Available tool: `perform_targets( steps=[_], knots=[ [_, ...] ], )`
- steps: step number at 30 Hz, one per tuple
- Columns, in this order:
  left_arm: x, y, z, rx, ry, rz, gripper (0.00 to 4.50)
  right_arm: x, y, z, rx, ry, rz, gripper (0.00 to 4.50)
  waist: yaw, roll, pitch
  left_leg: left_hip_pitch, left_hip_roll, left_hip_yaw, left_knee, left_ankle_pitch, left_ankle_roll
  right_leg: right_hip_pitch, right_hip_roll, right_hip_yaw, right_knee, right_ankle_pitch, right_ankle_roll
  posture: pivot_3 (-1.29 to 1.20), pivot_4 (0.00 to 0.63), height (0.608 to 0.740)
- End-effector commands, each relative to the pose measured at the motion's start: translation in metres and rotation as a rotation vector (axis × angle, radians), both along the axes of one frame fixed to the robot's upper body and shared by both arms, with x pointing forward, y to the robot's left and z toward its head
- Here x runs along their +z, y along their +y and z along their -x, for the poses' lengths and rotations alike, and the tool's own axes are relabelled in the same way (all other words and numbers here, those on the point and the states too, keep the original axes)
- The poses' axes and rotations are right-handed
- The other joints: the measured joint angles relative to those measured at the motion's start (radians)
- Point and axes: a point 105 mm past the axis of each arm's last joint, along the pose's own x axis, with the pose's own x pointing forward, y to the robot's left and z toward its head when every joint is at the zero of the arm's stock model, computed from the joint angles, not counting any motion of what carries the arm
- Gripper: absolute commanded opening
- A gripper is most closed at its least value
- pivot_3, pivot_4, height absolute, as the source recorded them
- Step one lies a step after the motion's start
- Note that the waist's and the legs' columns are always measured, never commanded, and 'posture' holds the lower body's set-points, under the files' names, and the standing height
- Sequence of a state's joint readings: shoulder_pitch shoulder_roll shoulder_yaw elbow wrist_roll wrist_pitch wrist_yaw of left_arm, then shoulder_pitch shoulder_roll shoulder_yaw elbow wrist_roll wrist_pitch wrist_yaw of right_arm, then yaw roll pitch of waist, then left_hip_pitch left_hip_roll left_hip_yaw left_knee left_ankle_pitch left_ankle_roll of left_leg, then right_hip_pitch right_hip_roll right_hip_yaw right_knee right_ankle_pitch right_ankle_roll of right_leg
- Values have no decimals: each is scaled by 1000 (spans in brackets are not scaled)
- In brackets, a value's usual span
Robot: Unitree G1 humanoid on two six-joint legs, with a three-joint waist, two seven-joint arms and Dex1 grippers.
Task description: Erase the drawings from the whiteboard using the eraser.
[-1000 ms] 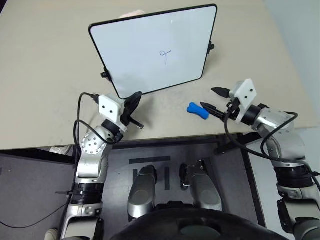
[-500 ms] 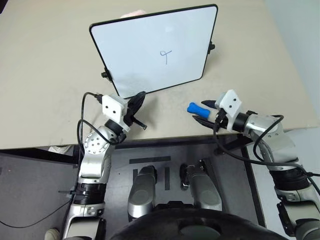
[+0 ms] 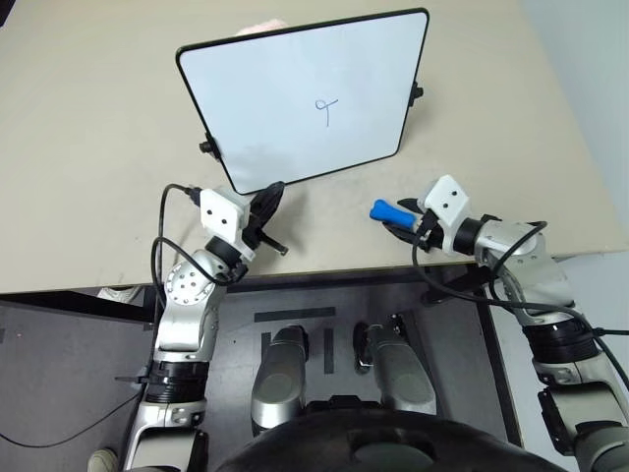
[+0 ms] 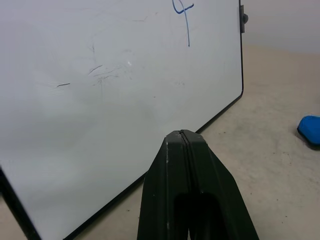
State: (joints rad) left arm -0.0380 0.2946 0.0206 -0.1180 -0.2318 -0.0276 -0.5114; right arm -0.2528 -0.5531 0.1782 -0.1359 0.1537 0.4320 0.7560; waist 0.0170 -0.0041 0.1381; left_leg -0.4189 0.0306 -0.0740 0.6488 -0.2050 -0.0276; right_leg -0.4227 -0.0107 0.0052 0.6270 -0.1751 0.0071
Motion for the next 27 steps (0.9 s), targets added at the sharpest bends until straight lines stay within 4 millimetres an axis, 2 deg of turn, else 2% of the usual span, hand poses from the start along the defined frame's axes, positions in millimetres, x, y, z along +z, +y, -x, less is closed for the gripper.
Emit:
perform_targets(
  steps=[1, 2, 4, 8, 12, 14, 16, 19, 27],
  knots=[
    [11, 0, 0, 6, -52, 1, 0, 16, 7, -1, 41, -62, -15, 959, 0, 0, 0, 0, 0, 0, 0, 0, 0, 0, 0, 0, 0, 0, 0, 0, 150, 740],
    [11, 0, 1, 5, -53, 2, 0, 19, 8, 0, 51, -73, -17, 704, 0, 0, 0, 0, 0, 0, 0, 0, 0, 0, 0, 0, 0, 0, 0, 0, 150, 740],
    [11, -1, 0, 4, -53, 3, 0, 28, 10, 0, 64, -116, -22, 484, 0, 0, 0, 0, 0, 0, 0, 0, 0, 0, 0, 0, 0, 0, 0, 0, 150, 740],
    [10, -3, 0, -1, -52, 5, 0, 54, 19, -6, 97, -228, -24, 483, -1, 0, 0, 0, 0, 0, 0, 0, 0, 0, 0, 0, 0, 0, 0, 0, 150, 740],
    [11, -4, -2, -5, -52, 6, 0, 87, 29, -26, 98, -399, 1, 483, -6, 0, 0, 0, 0, 0, 0, 1, 0, -1, 0, 0, 0, 1, -2, 0, 150, 740],
    [11, -5, -3, -12, -54, 5, 0, 106, 37, -43, 85, -522, 22, 483, -7, 0, 0, 1, 1, 0, 0, 1, 0, -1, 0, 0, 1, 2, -2, 0, 150, 740],
    [11, -6, -4, -14, -56, 5, 0, 116, 46, -58, 80, -604, 53, 483, -6, 0, 0, 1, 1, 0, 0, 1, 0, -2, 0, 0, 1, 7, -10, 0, 150, 740],
    [12, -6, -6, -13, -63, 4, 0, 115, 61, -67, 126, -660, 100, 483, -4, 0, 0, 0, 1, 0, 0, 1, 0, -3, 0, 0, 1, 9, -14, 0, 150, 740],
    [14, -3, -6, 7, -76, 5, 0, 102, 93, -74, 182, -700, 115, 483, -3, 0, 0, -2, 1, 1, -1, -2, -1, -8, -2, -1, 1, 9, -16, 0, 150, 740]
  ],
)
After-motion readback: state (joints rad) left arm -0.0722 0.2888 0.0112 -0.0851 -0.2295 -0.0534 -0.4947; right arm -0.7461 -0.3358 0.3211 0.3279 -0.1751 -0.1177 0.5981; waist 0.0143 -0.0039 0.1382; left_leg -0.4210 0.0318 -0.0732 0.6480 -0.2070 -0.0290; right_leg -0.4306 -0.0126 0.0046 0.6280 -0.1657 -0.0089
